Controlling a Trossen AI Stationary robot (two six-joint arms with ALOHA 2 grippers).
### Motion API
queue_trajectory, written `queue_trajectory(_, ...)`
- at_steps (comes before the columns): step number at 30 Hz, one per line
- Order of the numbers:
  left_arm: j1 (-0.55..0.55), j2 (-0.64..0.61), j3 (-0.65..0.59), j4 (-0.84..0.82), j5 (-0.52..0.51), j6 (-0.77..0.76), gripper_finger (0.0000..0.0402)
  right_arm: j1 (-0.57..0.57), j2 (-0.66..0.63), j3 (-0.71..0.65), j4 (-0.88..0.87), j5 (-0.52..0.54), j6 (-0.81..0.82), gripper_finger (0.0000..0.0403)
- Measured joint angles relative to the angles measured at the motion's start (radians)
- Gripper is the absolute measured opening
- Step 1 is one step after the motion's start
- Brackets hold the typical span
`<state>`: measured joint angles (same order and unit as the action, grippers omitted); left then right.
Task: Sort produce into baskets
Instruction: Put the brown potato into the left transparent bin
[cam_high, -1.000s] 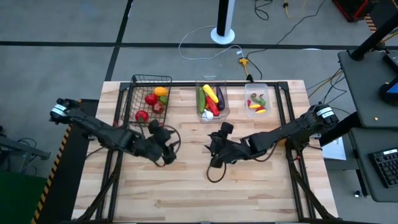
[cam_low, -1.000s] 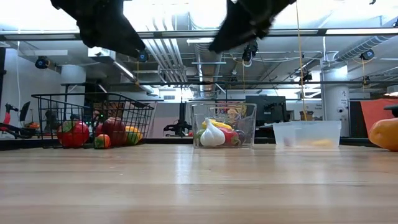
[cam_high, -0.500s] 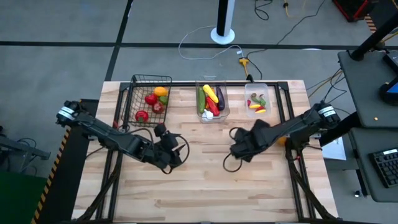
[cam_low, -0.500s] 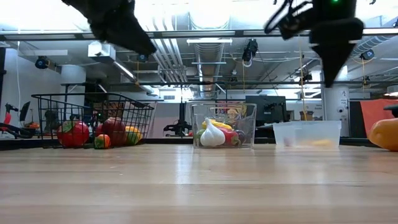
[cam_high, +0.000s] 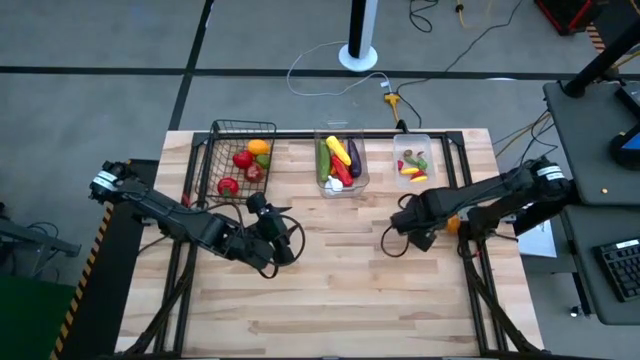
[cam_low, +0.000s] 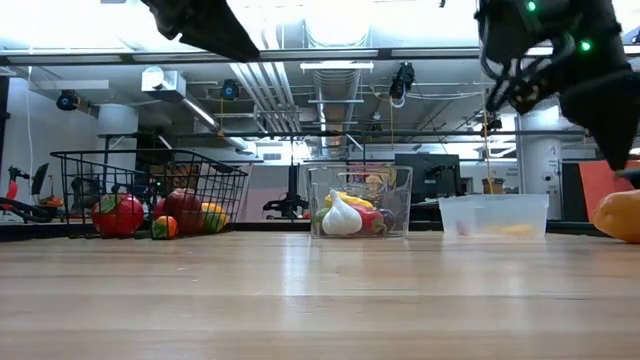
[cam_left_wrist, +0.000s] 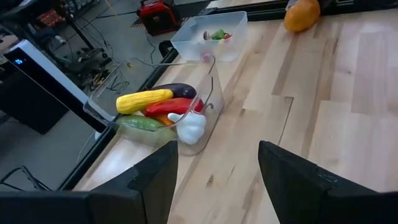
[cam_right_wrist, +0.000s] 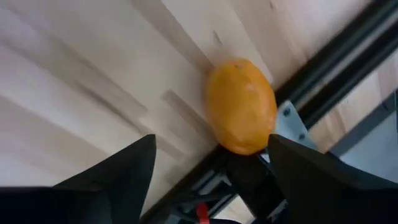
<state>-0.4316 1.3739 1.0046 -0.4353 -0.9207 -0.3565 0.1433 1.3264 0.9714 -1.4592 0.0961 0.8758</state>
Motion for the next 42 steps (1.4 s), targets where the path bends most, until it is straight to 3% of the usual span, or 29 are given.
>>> queue_trajectory(6, 0.002, 0.002, 0.000, 0.000, -0.014, 0.000, 0.0205, -0.036, -0.038, -0.114, 0.004, -0.001, 0.027, 0.0329)
queue_trajectory(12, 0.005, 0.002, -0.001, 0.003, -0.015, 0.000, 0.0205, -0.070, 0.010, -0.157, 0.049, 0.022, -0.032, 0.0344)
queue_trajectory(29, 0.006, 0.003, -0.006, 0.006, -0.014, 0.000, 0.0205, -0.224, 0.199, -0.167, 0.078, 0.030, -0.276, 0.0343)
queue_trajectory(42, 0.008, 0.003, 0.008, 0.009, -0.013, 0.053, 0.0205, -0.262, 0.261, -0.167, 0.138, -0.043, -0.450, 0.0307)
